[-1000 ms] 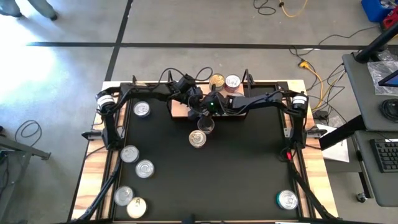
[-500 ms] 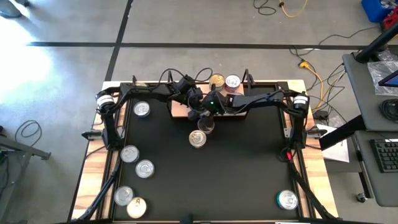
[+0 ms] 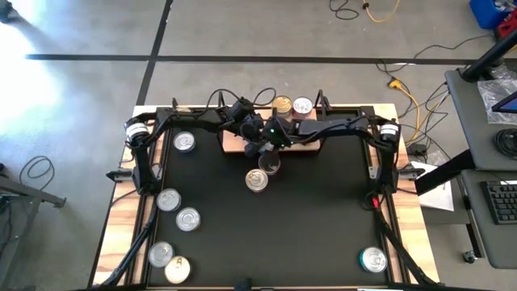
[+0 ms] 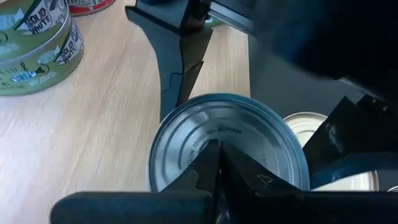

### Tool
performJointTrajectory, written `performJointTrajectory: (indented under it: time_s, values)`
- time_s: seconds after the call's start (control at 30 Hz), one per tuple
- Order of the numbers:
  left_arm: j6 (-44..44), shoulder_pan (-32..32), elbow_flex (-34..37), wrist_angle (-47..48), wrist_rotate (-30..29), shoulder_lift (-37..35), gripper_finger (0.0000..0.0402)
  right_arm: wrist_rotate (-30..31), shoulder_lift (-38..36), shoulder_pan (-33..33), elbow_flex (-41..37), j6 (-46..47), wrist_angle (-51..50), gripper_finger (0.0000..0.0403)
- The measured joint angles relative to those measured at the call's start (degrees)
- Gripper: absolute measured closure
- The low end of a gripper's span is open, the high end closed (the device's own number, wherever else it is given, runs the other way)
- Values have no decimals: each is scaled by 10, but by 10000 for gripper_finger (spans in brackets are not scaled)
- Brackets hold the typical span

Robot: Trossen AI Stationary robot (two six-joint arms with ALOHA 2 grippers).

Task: Stack canned seafood by type on shelf
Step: Put the yellow-blue tuna can on the shelf

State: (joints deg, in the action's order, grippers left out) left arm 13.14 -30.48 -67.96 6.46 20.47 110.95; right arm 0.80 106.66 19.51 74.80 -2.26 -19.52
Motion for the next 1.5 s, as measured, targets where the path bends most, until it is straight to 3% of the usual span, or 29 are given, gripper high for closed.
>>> performJointTrajectory:
  time_s: [0.87,1.33,1.5]
  values:
    - [7,-1,-1,-11,-21,6,402,-10,4,14,29,21,-65,19]
    - [14,-1,-1,-9,-25,5,402,-14,3,16,32,-156,-85,19]
    - [15,-1,-1,-13,-26,6,402,-20,1,18,32,-81,-91,19]
